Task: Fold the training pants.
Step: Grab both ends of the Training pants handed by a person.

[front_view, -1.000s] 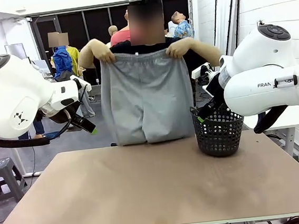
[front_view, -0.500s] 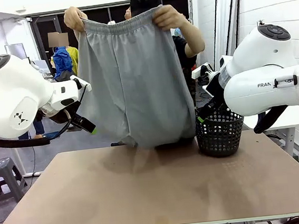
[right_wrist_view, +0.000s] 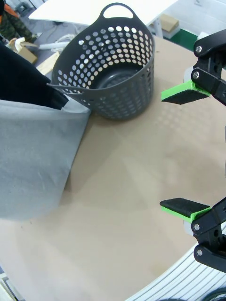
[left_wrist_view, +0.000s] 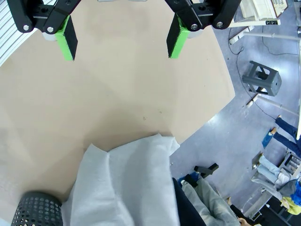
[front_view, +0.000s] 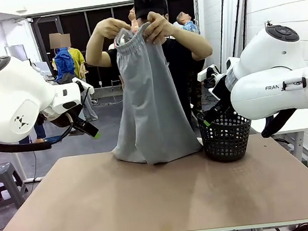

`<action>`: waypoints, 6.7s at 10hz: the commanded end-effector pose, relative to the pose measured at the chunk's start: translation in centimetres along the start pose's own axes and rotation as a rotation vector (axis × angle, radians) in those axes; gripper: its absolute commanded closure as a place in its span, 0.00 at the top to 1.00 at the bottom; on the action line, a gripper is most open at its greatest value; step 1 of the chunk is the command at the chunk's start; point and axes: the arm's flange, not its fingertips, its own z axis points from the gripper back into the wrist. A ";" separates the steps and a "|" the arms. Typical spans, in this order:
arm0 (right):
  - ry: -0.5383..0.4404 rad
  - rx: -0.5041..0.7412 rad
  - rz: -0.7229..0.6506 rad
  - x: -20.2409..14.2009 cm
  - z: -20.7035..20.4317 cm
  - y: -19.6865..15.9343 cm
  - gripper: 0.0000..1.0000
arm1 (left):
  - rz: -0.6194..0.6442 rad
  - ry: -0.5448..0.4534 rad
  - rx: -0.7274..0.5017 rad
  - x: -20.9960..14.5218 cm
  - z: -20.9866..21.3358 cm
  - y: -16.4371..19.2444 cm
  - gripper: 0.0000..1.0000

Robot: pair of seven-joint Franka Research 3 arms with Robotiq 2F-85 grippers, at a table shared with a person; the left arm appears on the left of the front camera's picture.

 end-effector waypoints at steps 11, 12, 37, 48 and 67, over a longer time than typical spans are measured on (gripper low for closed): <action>0.002 0.002 -0.001 0.0 -0.1 0.0 1.00 | -0.001 0.000 -0.001 0.0 0.0 0.0 1.00; 0.002 0.002 -0.001 0.0 -0.1 0.0 1.00 | -0.001 0.000 -0.001 0.0 0.0 0.0 1.00; 0.002 0.002 -0.001 0.0 -0.1 0.0 1.00 | -0.001 0.000 -0.001 0.0 0.0 0.0 1.00; 0.002 0.002 -0.001 0.0 -0.1 0.0 1.00 | -0.001 0.000 -0.001 0.0 0.0 0.0 1.00; 0.002 0.002 -0.001 0.0 -0.1 0.0 1.00 | -0.001 0.000 -0.001 0.0 0.0 0.0 1.00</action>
